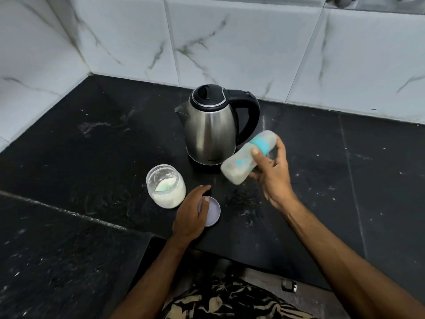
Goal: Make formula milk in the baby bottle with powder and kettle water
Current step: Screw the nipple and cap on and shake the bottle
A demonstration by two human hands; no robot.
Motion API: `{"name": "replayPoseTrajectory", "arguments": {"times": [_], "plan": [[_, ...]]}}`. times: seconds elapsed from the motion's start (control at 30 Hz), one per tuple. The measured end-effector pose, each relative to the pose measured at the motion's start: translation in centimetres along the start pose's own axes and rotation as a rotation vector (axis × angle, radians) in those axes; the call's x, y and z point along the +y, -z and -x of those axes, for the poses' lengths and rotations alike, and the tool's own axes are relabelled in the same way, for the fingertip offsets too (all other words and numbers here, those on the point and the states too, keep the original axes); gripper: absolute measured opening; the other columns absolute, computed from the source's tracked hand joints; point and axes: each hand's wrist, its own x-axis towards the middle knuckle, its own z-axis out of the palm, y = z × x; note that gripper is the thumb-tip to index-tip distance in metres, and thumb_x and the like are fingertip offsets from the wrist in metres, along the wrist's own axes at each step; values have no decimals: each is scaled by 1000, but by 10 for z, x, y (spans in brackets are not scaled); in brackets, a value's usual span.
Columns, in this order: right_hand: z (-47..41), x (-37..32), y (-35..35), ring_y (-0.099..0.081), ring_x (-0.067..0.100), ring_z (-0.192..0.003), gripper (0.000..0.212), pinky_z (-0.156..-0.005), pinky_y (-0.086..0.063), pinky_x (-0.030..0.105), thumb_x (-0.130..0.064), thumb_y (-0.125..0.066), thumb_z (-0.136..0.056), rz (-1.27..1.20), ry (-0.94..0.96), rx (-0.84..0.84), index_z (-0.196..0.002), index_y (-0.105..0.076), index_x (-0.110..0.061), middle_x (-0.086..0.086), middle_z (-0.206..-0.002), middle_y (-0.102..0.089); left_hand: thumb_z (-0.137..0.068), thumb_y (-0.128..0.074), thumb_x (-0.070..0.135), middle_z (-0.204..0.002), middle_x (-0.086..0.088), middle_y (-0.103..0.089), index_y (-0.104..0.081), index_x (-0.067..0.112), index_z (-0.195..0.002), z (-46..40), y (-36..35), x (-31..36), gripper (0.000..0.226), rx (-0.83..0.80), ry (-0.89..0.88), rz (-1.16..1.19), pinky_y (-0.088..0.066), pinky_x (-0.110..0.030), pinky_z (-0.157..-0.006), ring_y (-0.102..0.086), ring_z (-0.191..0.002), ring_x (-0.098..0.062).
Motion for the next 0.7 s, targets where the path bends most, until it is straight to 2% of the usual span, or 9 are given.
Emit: {"name": "replayPoseTrajectory", "arguments": {"times": [0.13,0.17,0.27,0.33,0.43,0.5,0.53,0.63,0.7], "plan": [[21,10,0,-72,26,-99,80,-71,-60,33,-18,-80,-76,276,-94,-303,-143,-38,-29,17,-118,-68,-96,-47,15,-132,-6,-62,-59,6,-130,-2,0,-4,37,-10,-2,15,-42,-44,-108,-56,-125,-24],[18,8,-1,-72,25,-98,78,-70,-60,33,-17,-79,-76,258,-67,-271,-142,-39,-28,17,-119,-67,-96,-46,17,-133,-6,-62,-59,7,-130,-2,0,-4,38,-5,-5,9,-42,-42,-109,-56,-125,-23],[-1,-6,-3,-73,20,-89,66,-66,-62,39,-18,-72,-84,30,15,37,-140,-38,-24,1,-98,-76,-96,-43,25,-135,-1,-61,-59,10,-131,-1,0,-2,42,4,-2,-8,-38,-32,-112,-54,-129,-17],[-4,-7,-1,-73,19,-90,65,-68,-62,42,-16,-70,-88,-44,29,85,-142,-36,-25,-2,-95,-76,-96,-43,25,-135,0,-61,-59,11,-132,0,0,-2,42,4,1,-7,-37,-30,-112,-53,-129,-16],[15,8,-2,-73,25,-96,71,-68,-61,37,-19,-81,-80,162,-60,-191,-136,-43,-41,14,-113,-70,-94,-43,23,-134,-4,-62,-59,8,-131,-2,0,-4,43,-5,1,7,-40,-38,-110,-55,-127,-21],[22,14,1,-73,27,-98,72,-72,-60,33,-19,-84,-76,281,-98,-369,-132,-47,-46,16,-115,-70,-94,-42,22,-134,-5,-61,-59,6,-131,-2,0,-4,43,-14,-5,10,-41,-40,-110,-56,-126,-23],[20,12,0,-73,26,-98,72,-72,-60,33,-21,-85,-75,261,-76,-340,-131,-47,-45,15,-114,-71,-94,-42,22,-134,-4,-61,-59,6,-130,-2,0,-4,43,-12,-6,7,-40,-36,-111,-55,-126,-23],[0,-2,1,-74,20,-91,69,-66,-61,38,-22,-78,-81,39,11,-4,-138,-41,-32,0,-100,-76,-95,-44,24,-135,4,-59,-60,9,-130,-1,-1,-3,42,3,2,-12,-33,-19,-110,-53,-128,-16],[-6,-4,1,-73,21,-91,70,-68,-61,42,-19,-72,-86,-74,22,92,-145,-33,-24,-4,-94,-76,-95,-44,25,-135,3,-60,-60,10,-131,-1,-1,-3,42,-3,9,-11,-32,-19,-110,-52,-129,-14]]}}
